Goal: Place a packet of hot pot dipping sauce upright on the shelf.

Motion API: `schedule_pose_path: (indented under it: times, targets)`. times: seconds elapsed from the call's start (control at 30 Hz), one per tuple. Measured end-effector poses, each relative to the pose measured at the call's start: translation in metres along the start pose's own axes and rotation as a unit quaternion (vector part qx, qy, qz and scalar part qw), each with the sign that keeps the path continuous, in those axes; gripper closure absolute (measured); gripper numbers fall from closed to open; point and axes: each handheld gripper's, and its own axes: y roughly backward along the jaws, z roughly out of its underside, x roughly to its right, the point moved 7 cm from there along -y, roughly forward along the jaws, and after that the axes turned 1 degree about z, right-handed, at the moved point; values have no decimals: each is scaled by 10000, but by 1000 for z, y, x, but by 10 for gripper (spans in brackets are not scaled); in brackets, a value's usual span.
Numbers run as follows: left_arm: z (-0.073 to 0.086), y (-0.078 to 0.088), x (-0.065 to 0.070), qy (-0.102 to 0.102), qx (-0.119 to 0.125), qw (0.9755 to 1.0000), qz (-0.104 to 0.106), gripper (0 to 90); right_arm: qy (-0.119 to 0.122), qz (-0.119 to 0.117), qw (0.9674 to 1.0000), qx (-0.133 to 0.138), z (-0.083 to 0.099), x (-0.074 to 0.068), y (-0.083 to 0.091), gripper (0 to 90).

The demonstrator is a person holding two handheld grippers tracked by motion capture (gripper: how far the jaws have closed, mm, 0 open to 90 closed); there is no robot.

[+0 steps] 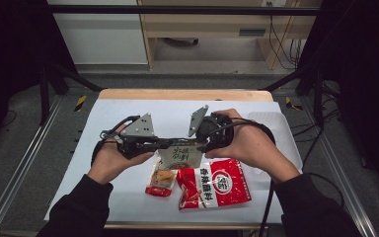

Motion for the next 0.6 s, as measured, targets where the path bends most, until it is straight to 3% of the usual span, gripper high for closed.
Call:
schedule_pose_path:
  times: [0.1, 0.17, 0.27, 0.5, 0.6]
  targets:
    - [-1, -3, 2, 26, 42, 10000, 25, 900, 52, -228, 9997, -52, -5, -9, -8, 554]
    - [-1, -4, 3, 6, 38, 10000, 35, 900, 52, -243, 9997, -86, -5, -11, -9, 590]
    - [1, -6, 5, -1, 21, 10000, 49, 900, 93, -359, 9992, -146, -7, -16, -16, 721]
    - [6, -5, 6, 117, 138, 9998, 46, 900, 67, -406, 9989, -205, -10, -16, -16, 883]
    - [7, -4, 5, 150, 184, 9997, 33, 900, 47, -399, 9990, -193, -11, -16, -15, 894]
